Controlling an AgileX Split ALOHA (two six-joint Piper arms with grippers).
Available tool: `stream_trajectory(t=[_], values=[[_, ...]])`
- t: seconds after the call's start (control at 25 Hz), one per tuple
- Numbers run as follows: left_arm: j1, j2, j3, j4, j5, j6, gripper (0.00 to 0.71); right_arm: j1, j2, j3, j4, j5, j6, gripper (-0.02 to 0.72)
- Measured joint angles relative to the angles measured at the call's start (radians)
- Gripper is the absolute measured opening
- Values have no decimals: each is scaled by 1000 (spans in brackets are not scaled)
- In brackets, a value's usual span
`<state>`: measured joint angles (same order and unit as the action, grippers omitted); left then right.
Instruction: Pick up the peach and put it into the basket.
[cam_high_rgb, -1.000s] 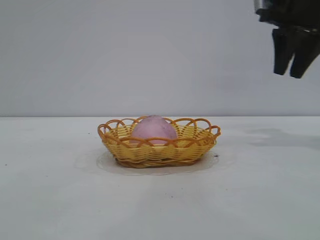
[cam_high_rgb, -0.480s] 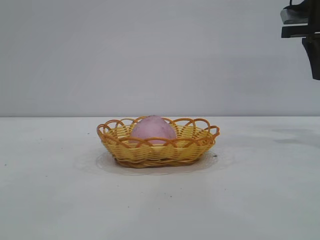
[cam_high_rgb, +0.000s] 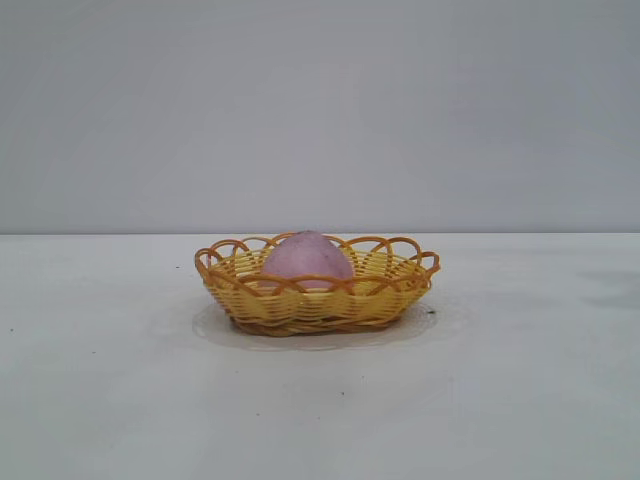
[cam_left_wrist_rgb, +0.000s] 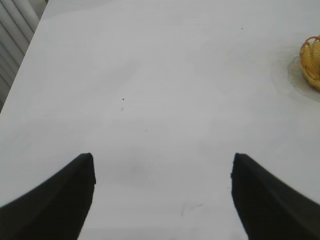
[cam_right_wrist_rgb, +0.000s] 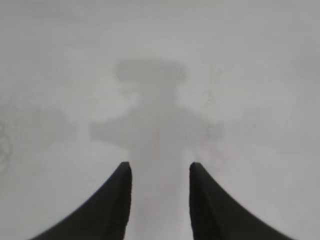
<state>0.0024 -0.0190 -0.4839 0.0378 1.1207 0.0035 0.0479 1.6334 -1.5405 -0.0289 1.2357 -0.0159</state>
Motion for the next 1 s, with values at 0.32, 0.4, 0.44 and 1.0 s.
stream_trajectory(t=[0.32, 0.4, 0.44, 1.0], values=[[0, 0, 0, 0, 0, 0, 535, 0, -338, 232, 7, 10, 0, 270], [0, 0, 0, 0, 0, 0, 535, 0, -414, 303, 11, 12, 0, 270], [0, 0, 0, 0, 0, 0, 535, 0, -456, 334, 13, 12, 0, 270], [0, 0, 0, 0, 0, 0, 535, 0, -1151, 787, 66, 20, 0, 328]])
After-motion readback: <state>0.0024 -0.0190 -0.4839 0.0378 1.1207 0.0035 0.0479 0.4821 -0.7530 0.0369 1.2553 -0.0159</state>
